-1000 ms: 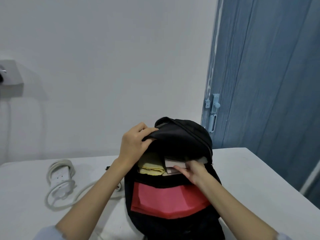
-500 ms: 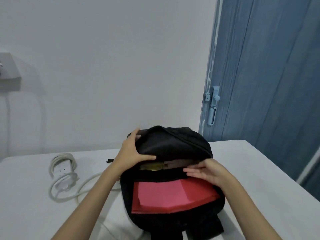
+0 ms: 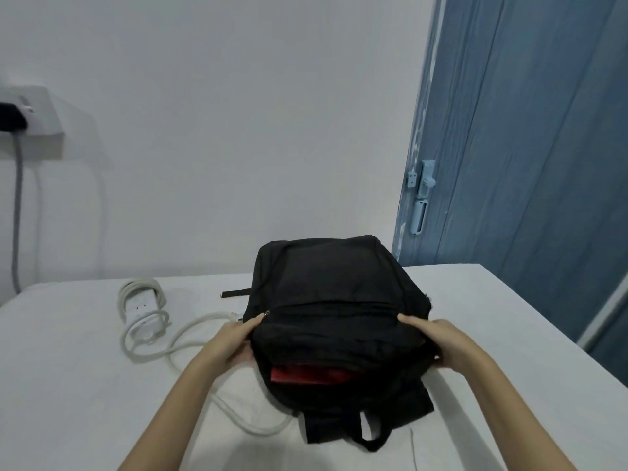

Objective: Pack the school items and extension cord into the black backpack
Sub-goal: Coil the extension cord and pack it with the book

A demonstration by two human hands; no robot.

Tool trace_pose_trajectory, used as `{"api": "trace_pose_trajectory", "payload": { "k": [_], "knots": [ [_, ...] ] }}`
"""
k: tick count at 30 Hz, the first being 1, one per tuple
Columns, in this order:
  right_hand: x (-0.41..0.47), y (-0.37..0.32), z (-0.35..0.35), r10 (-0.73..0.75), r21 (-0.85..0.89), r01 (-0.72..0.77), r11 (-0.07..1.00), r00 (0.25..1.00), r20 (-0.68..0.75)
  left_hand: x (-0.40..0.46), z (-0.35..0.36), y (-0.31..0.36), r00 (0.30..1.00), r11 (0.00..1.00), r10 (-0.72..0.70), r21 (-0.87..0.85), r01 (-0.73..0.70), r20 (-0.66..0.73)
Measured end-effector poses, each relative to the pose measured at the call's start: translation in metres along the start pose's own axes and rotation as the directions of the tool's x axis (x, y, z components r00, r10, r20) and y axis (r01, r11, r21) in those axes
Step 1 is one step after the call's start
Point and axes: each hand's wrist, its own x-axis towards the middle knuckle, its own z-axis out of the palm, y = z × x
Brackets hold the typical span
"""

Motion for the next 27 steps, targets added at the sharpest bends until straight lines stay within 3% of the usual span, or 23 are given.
{"api": "trace_pose_trajectory", "payload": {
  "k": [6,10,13,17,22,27],
  "knots": [
    [0.004,-0.060,-0.016,-0.170,0.448,0.167,0.878,0.985,-0.034,0.002,0.026,0.070,0.960,0.913,0.279,-0.311,-0.262,0.009],
    [-0.016,-0.086,-0.031,-0.248,0.552,0.255,0.794,0.965,-0.089,0.005,0.045,0.118,0.896,0.800,0.437,-0.490,-0.346,0.079],
    [-0.023,-0.091,-0.039,-0.264,0.646,0.275,0.712,0.957,-0.117,0.004,0.064,0.146,0.881,0.746,0.464,-0.576,-0.334,0.090],
    [-0.028,-0.091,-0.056,-0.275,0.689,0.323,0.648,0.944,-0.184,0.005,0.085,0.175,0.863,0.732,0.485,-0.607,-0.310,0.144],
    [-0.032,-0.083,-0.083,-0.258,0.682,0.364,0.635,0.931,-0.258,0.009,0.100,0.160,0.855,0.813,0.460,-0.499,-0.299,0.237],
    [-0.031,-0.049,-0.103,-0.302,0.502,0.393,0.771,0.918,-0.256,0.015,0.110,0.111,0.862,0.860,0.422,-0.424,-0.283,0.281]
  ]
}}
